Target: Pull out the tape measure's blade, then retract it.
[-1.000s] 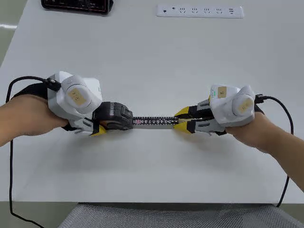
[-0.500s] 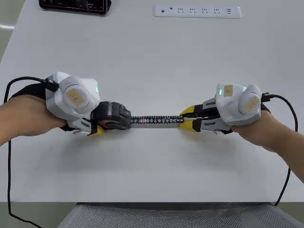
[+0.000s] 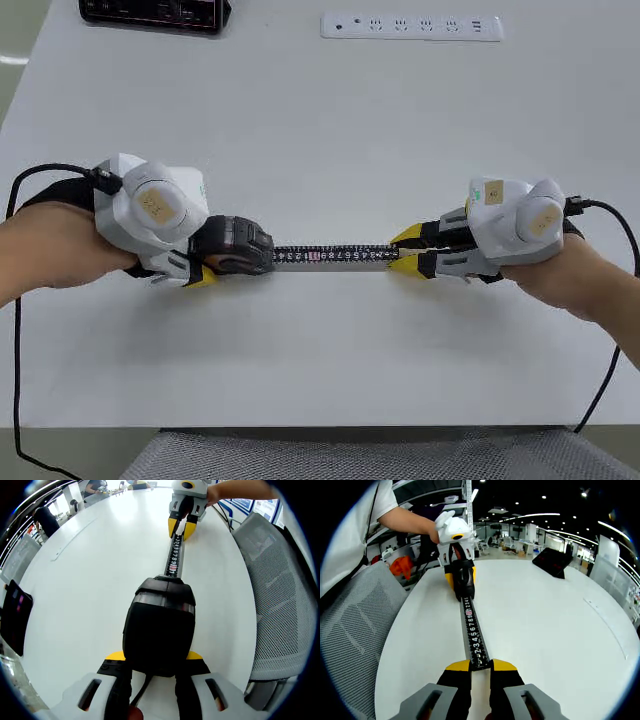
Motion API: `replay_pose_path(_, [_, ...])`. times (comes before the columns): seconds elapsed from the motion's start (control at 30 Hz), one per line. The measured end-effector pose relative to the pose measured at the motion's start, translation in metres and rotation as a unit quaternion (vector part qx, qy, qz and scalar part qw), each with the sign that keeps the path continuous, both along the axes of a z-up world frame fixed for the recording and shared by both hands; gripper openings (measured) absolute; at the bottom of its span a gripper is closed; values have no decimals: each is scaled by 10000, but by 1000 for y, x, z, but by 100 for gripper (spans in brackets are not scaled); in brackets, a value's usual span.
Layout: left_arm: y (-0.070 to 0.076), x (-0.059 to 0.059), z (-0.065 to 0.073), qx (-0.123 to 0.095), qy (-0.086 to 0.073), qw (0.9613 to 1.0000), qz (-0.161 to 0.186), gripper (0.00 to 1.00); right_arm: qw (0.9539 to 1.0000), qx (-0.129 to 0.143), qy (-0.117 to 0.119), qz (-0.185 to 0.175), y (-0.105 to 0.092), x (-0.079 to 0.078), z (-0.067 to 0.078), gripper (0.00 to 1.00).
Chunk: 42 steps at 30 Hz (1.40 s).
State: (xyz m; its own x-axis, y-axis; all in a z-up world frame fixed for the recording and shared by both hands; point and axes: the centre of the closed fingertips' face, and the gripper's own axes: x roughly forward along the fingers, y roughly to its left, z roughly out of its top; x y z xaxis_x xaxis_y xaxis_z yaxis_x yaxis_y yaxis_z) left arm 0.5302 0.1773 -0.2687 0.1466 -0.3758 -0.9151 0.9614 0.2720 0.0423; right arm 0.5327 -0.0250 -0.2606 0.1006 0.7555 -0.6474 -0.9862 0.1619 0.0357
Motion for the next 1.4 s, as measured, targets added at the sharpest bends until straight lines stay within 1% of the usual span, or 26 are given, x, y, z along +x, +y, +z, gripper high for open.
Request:
replay_pose_path(0.4, [0, 0, 0, 26, 4, 10000, 3, 28, 10000, -56, -37, -25, -12, 0, 3, 9])
replay_pose_path(0.73, [0, 0, 0, 64, 12, 10000, -18, 28, 9999, -119, -34, -77, -24, -2, 3, 9])
replay_pose_path(1.13, [-1, 0, 1, 62, 10, 10000, -21, 28, 9997, -201, -25, -124, -36, -2, 2, 9])
replay_pose_path(1.4, [-2, 0, 1, 65, 10, 10000, -22, 28, 9995, -273, -6, -163, -47, -2, 2, 9])
